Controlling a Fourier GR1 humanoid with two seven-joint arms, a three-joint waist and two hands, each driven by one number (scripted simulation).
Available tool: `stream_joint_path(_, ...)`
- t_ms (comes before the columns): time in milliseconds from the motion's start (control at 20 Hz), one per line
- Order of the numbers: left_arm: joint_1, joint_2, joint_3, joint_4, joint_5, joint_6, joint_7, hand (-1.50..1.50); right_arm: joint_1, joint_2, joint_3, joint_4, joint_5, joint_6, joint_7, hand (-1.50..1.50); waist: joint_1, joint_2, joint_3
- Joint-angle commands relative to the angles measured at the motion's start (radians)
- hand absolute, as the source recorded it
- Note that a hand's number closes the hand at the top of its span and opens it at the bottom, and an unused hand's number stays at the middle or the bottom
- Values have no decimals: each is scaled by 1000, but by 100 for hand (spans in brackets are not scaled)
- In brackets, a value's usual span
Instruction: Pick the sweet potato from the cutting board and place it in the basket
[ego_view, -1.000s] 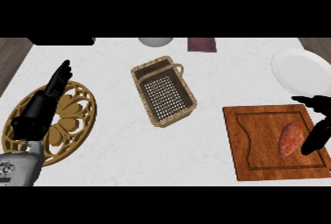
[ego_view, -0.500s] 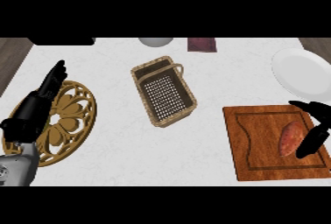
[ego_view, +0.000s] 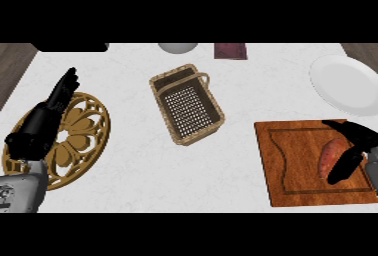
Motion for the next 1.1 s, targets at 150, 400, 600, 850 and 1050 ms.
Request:
stream_joint_path(150, 48, -22, 13, -14, -33, -6, -36, 0, 50, 13, -45, 33, 68, -8, -57, -150, 0, 0, 0)
stream_joint_path(400, 13, -12, 31, -49, -9, -55, 29, 0, -50, 43, -56, 215, 142, -43, -132, -150, 4, 1, 0)
stream_joint_path(600, 35, -34, 27, -77, -25, -35, 48, 0, -49, 56, -92, 216, 125, -36, -137, 150, 5, 0, 0)
stream_joint_path(850, -43, -37, 33, 70, -57, -25, -23, 0, -33, 26, -74, 244, 181, -66, -232, 150, 0, 2, 0)
stream_joint_path(1050, 0, -26, 59, -19, -18, -48, 6, 0, 10, 72, -34, 181, 223, -114, -239, 150, 1, 0, 0)
